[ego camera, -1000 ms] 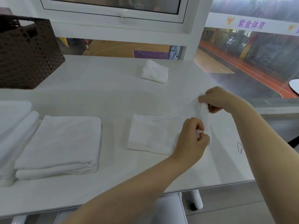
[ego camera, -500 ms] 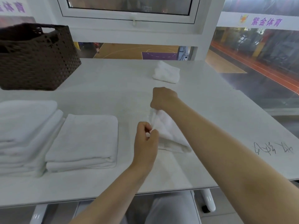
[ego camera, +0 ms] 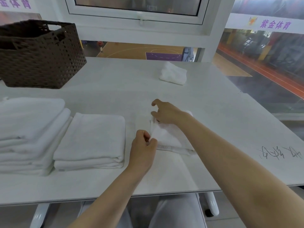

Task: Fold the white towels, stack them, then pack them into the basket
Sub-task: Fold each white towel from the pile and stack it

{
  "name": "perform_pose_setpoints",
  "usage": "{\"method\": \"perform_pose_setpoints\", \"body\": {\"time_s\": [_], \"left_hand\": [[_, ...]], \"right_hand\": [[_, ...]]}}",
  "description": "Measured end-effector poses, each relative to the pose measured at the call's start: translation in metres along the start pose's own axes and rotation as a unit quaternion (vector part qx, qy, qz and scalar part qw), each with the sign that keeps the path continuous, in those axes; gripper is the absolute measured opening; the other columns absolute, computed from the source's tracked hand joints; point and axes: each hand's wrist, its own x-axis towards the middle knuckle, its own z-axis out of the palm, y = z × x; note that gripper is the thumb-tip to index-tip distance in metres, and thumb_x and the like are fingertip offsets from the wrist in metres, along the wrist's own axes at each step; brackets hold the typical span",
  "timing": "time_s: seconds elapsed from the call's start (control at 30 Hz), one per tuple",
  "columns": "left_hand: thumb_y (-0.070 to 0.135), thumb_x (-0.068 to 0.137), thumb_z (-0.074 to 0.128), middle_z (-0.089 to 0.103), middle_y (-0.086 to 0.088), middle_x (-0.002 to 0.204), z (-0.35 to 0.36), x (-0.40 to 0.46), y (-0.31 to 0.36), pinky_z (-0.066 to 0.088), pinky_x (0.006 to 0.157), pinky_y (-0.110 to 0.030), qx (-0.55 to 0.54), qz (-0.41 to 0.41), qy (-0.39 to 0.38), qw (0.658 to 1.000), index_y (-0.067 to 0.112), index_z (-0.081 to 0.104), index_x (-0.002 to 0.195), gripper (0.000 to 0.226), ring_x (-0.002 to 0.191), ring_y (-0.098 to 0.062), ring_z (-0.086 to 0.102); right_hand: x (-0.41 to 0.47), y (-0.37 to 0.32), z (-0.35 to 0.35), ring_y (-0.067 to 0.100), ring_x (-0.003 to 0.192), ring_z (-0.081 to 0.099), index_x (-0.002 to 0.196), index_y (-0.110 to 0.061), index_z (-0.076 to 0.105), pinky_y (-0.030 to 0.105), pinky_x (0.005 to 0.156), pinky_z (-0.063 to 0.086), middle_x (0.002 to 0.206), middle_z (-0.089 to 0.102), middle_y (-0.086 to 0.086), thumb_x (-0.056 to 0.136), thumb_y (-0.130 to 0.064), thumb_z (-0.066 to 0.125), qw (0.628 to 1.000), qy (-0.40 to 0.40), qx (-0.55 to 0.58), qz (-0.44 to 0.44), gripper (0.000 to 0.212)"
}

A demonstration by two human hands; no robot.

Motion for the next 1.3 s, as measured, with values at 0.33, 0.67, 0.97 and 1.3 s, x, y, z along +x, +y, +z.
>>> {"method": "perform_pose_setpoints", "body": {"time_s": [0.33,0.67,0.97,1.3], "left_hand": [[0.011,0.09,0.053,0.038,0.01,0.133,0.004,0.007,0.031,0.023,0.091,0.001,0.17,0.234,-0.052,0.956,0.016,0.044,0.132,0.043,0.114,0.012,0.034],[0.045,0.103,0.026,0.003,-0.002,0.166,0.036,0.06,0.029,0.002,0.123,-0.04,0.488,0.16,-0.207,0.833,0.019,0.013,0.157,0.06,0.152,-0.022,-0.002],[0.047,0.103,0.029,-0.004,0.008,0.165,0.029,0.058,0.007,0.0,0.123,-0.036,0.407,0.155,-0.204,0.877,0.03,0.012,0.157,0.06,0.151,-0.013,-0.011],[0.047,0.098,0.046,0.03,-0.009,0.154,-0.005,0.04,0.0,0.02,0.116,-0.037,0.306,0.076,-0.131,0.94,0.025,0.028,0.151,0.061,0.144,-0.026,0.019]], "right_hand": [[-0.082,0.078,0.003,0.007,0.116,0.056,0.131,-0.031,0.055,0.022,0.093,0.039,0.128,0.061,-0.013,0.101,-0.016,0.04,0.963,0.203,0.176,0.021,0.037],[-0.086,0.085,0.033,0.013,0.151,0.009,0.154,-0.023,0.03,0.028,0.119,0.009,0.164,0.016,-0.003,0.105,-0.036,0.036,0.995,0.081,0.024,0.053,0.05],[-0.086,0.093,0.045,0.023,0.152,-0.005,0.155,-0.04,0.013,0.04,0.123,0.001,0.165,-0.007,-0.005,0.101,-0.054,0.03,0.99,0.072,0.001,0.12,0.058],[-0.117,0.1,0.055,0.021,0.14,0.026,0.143,-0.032,0.047,0.038,0.115,0.023,0.151,0.041,0.001,0.099,-0.036,0.048,0.955,0.236,0.13,0.126,0.044]]}}
